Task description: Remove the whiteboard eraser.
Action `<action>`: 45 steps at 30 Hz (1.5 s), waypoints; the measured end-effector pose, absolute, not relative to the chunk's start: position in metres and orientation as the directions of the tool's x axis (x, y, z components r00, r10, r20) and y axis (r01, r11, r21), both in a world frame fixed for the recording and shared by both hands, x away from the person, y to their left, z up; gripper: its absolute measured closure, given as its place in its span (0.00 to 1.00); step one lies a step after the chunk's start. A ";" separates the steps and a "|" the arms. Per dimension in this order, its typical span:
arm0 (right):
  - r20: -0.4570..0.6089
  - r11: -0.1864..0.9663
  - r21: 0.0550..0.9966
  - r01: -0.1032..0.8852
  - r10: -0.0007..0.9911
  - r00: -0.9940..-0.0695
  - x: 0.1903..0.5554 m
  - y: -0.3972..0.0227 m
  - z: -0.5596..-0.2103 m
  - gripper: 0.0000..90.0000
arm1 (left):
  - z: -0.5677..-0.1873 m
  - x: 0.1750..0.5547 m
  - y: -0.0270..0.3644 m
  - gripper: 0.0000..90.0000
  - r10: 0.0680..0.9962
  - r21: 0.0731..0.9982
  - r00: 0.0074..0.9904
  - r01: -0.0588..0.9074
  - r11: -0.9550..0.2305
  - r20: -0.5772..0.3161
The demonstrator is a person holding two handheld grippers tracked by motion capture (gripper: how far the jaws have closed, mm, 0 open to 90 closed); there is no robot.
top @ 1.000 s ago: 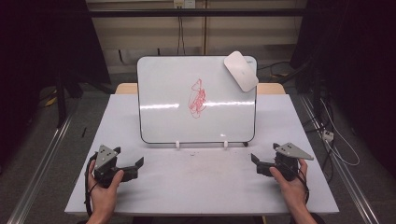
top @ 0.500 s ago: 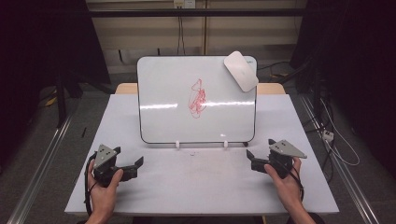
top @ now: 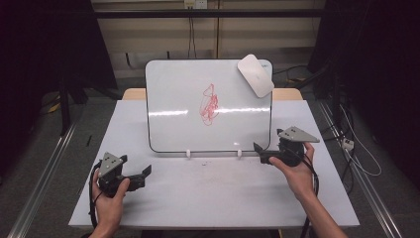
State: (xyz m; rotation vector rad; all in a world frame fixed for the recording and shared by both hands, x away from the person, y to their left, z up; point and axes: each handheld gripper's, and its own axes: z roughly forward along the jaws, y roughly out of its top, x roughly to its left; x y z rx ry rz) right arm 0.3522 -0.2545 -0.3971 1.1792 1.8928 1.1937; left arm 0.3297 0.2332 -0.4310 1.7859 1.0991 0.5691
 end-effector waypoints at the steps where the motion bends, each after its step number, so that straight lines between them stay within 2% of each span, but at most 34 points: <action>1: -0.041 0.208 0.910 0.359 0.907 -0.420 0.355 -0.253 -0.394 0.05 | -0.431 0.330 0.233 0.06 0.867 0.885 0.491 0.435 -0.164 -0.081; 8: -0.085 0.220 0.923 0.317 0.918 -0.388 0.372 -0.250 -0.370 0.06 | -0.432 0.333 0.229 0.06 0.863 0.885 0.498 0.436 -0.165 -0.085; 34: -0.242 0.343 0.891 0.298 0.913 -0.329 0.440 -0.242 -0.298 0.08 | -0.432 0.332 0.228 0.06 0.854 0.882 0.516 0.431 -0.190 -0.068; 39: -0.237 0.351 0.881 0.317 0.908 -0.347 0.454 -0.239 -0.292 0.09 | -0.432 0.330 0.230 0.06 0.856 0.880 0.513 0.433 -0.197 -0.060; 45: -0.280 0.404 0.857 0.321 0.886 -0.370 0.463 -0.236 -0.287 0.11 | -0.432 0.328 0.231 0.06 0.857 0.880 0.512 0.432 -0.198 -0.058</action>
